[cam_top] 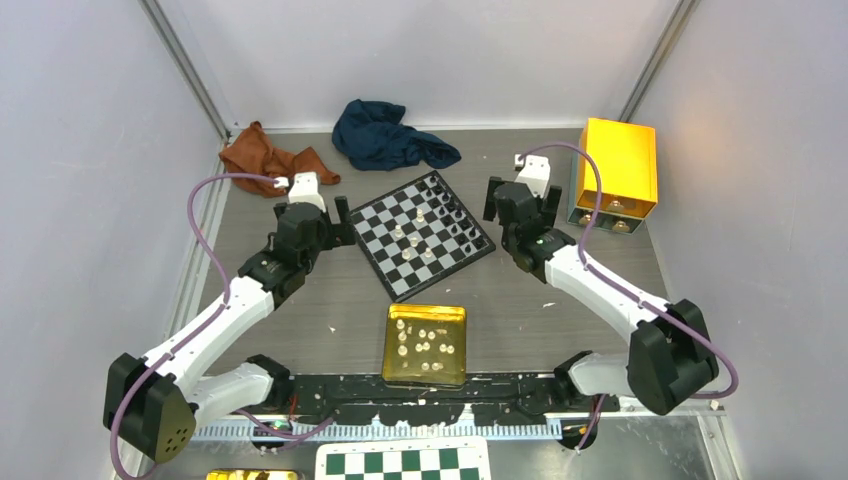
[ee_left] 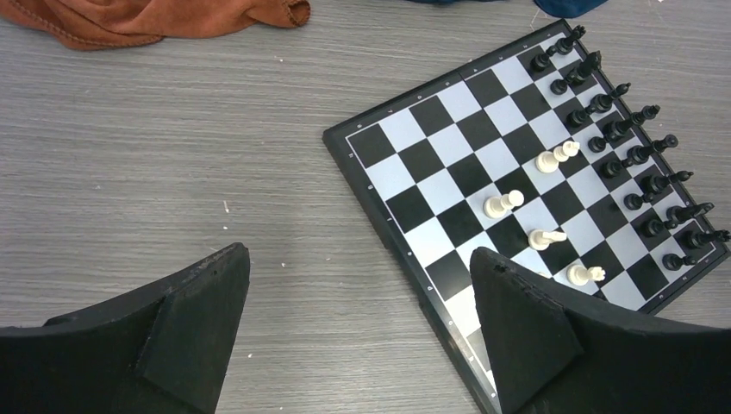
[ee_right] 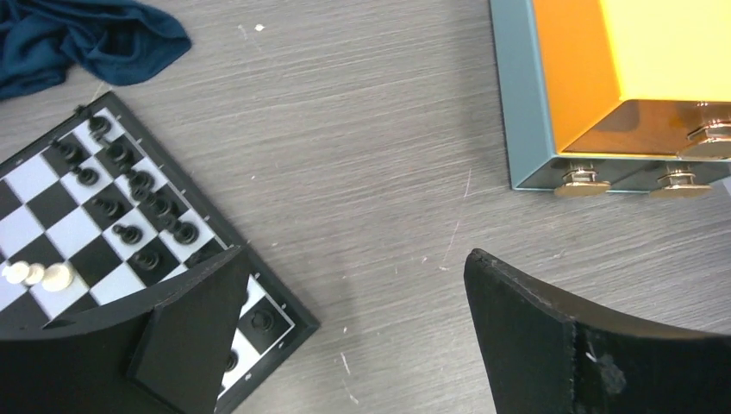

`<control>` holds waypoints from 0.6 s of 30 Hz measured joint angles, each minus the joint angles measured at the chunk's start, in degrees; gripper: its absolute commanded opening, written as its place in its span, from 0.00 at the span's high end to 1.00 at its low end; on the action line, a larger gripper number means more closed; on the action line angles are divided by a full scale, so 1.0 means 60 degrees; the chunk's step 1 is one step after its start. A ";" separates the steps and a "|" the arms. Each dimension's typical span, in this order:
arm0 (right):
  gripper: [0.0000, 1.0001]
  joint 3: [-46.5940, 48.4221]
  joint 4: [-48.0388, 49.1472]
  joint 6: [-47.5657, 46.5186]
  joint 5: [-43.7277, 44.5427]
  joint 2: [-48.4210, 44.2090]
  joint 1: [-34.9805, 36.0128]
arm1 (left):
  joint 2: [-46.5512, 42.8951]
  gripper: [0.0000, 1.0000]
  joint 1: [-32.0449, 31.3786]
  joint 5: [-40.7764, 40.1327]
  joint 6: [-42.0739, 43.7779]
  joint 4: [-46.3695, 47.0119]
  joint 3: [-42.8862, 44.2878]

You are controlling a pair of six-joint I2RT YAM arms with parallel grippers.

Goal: Set up the chess pieces on the board
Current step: Pick up the storage box at the center of the board.

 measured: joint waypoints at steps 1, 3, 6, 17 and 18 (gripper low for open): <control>0.00 0.0000 -0.0124 0.0026 0.0051 -0.0062 0.0109 | -0.0004 0.00 0.0000 0.0022 -0.0040 -0.0015 0.0000; 0.00 -0.0117 -0.0259 0.0131 0.0044 -0.0372 0.0346 | -0.0011 0.00 0.0000 0.0036 -0.0135 -0.0047 -0.0007; 0.04 -0.0670 -0.0175 0.0379 -0.0233 -0.1257 0.0521 | -0.0124 0.00 0.0000 0.0036 -0.0219 -0.0080 -0.0102; 0.24 -0.2801 -0.1005 0.1512 -0.1861 -0.3490 0.1016 | -0.0517 0.04 -0.0058 0.0470 -0.0521 -0.0601 -0.0302; 0.27 -0.2911 -0.1242 0.1643 -0.2033 -0.3719 0.1158 | -0.0583 0.04 -0.0069 0.0525 -0.0546 -0.0681 -0.0342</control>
